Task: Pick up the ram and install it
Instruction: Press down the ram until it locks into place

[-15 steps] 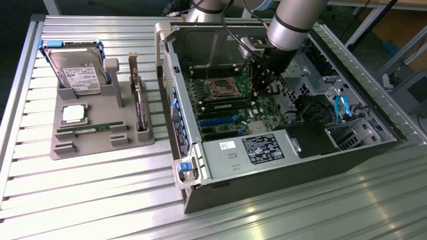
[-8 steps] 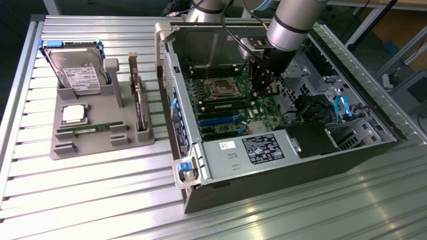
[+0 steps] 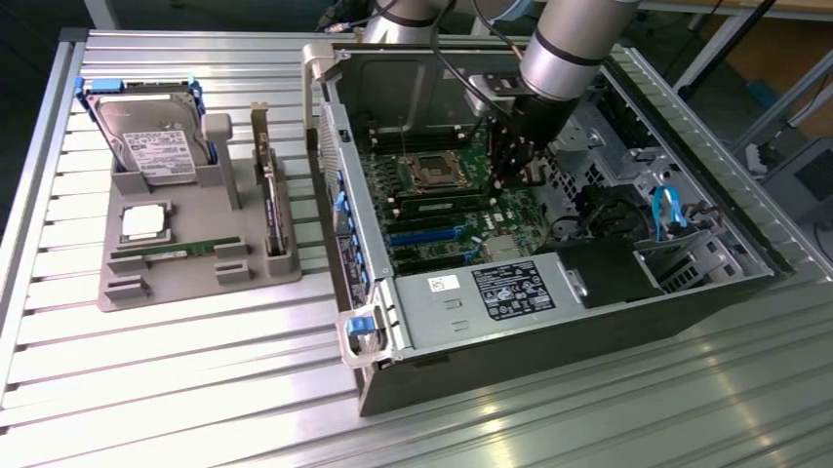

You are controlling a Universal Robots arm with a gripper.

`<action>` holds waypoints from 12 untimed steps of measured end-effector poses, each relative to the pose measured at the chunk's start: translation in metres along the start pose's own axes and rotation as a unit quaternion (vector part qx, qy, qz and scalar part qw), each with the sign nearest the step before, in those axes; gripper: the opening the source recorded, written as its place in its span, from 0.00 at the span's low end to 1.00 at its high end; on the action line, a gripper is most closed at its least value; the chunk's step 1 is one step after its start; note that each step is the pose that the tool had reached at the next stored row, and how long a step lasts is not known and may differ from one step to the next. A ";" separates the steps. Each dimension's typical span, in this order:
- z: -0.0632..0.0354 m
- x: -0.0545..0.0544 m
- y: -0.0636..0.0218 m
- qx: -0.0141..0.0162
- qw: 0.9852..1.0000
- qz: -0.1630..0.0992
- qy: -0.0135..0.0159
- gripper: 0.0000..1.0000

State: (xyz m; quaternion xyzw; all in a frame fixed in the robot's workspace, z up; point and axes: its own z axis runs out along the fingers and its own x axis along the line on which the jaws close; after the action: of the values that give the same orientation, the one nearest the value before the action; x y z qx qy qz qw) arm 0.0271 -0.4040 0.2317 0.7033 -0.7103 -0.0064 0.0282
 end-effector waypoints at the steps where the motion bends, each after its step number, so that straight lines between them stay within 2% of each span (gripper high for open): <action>1: 0.0001 0.000 0.0000 0.000 1.000 0.000 0.000 0.10; 6: 0.0008 0.000 0.0000 0.000 1.000 0.000 0.000 0.10; 12: -0.0130 0.000 0.0007 0.000 1.000 0.000 0.000 0.10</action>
State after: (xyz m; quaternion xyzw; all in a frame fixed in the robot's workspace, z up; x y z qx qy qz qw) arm 0.0271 -0.4040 0.2447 0.7032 -0.7104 -0.0064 0.0282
